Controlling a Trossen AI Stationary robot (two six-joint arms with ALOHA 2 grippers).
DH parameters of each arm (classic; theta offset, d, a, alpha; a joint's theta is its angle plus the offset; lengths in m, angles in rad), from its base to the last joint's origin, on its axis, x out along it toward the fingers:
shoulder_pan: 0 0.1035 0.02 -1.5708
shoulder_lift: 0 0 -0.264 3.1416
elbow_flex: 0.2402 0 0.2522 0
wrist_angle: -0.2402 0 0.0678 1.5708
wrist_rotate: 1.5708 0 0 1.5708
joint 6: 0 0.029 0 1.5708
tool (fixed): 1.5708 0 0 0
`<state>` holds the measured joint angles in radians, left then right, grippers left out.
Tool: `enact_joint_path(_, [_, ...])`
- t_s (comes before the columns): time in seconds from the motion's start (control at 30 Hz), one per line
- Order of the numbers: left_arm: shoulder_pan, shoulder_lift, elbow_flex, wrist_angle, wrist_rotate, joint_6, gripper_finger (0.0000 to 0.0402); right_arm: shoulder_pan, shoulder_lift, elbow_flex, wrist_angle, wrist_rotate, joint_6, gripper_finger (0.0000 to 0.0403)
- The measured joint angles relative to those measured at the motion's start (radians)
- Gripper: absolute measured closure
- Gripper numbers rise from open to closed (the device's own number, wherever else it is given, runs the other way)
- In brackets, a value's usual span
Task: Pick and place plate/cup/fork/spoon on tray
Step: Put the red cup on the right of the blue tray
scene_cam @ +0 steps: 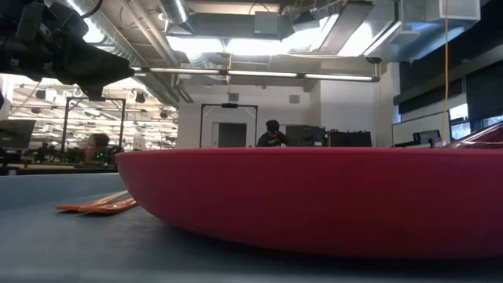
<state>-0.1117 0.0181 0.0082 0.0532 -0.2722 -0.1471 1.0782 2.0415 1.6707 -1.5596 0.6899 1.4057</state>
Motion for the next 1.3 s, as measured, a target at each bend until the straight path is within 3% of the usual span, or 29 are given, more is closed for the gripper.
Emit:
enact_joint_path(0.63, [0.0,0.0,0.0,0.0,0.0,0.0,0.0287,-0.001,-0.001,0.0,0.055,-0.071,-0.058,0.0302])
enact_joint_path(0.87, [0.0,0.0,0.0,0.0,0.0,0.0,0.0287,-0.003,-0.001,0.0,0.124,-0.176,-0.085,0.0302])
enact_joint_path(1.17, [0.0,0.0,0.0,0.0,0.0,0.0,0.0287,-0.004,-0.001,0.0,0.152,-0.192,-0.105,0.0302])
enact_joint_path(1.3, [0.0,0.0,0.0,0.0,0.0,0.0,0.0287,-0.004,-0.001,-0.007,0.075,-0.156,-0.086,0.0302])
